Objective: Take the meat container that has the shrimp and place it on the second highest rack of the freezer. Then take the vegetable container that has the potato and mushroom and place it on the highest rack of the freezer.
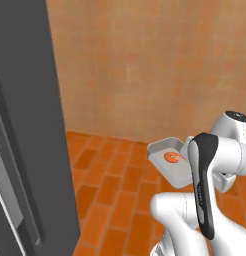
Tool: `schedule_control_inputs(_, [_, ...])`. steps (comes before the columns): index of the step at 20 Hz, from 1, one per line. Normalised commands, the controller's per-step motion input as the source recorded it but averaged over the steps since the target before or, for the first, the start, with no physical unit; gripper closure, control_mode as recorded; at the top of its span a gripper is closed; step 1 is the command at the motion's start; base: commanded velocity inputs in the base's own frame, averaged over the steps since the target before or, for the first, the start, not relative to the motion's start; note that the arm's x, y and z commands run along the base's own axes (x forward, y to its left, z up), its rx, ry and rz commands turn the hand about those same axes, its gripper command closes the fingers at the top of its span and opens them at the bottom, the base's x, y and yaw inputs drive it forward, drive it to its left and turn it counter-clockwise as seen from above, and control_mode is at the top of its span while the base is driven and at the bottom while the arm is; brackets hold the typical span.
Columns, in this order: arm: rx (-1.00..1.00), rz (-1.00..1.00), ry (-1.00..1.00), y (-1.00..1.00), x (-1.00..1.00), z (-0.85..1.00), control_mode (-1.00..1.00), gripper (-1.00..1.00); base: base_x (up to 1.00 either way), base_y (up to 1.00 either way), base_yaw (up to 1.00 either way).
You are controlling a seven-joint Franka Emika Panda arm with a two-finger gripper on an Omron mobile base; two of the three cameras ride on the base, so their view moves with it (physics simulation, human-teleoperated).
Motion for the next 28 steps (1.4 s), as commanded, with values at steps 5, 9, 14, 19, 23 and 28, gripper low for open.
schedule_control_inputs(5, [0.0, 0.0, 0.0, 0.0, 0.0, 0.0, 1.0, 1.0, 0.53, 0.0, 0.62])
schedule_control_inputs(9, [0.0, 0.0, 0.0, 0.0, 0.0, 0.0, 1.0, 1.0, 0.76, -0.02, 0.6])
schedule_control_inputs(14, [0.0, 0.0, 0.0, 0.0, 0.0, 0.0, 1.0, 1.0, 0.24, 0.0, 0.64])
schedule_control_inputs(19, [0.0, 0.0, 0.0, 0.0, 0.0, 0.0, 1.0, 1.0, 0.11, 0.0, 0.63])
schedule_control_inputs(23, [0.0, 0.0, 0.0, 0.0, 0.0, 0.0, 1.0, 1.0, 0.15, 0.0, 0.61])
schedule_control_inputs(28, [0.0, 0.0, 0.0, 0.0, 0.0, 0.0, 1.0, 1.0, 0.24, -0.06, 0.57])
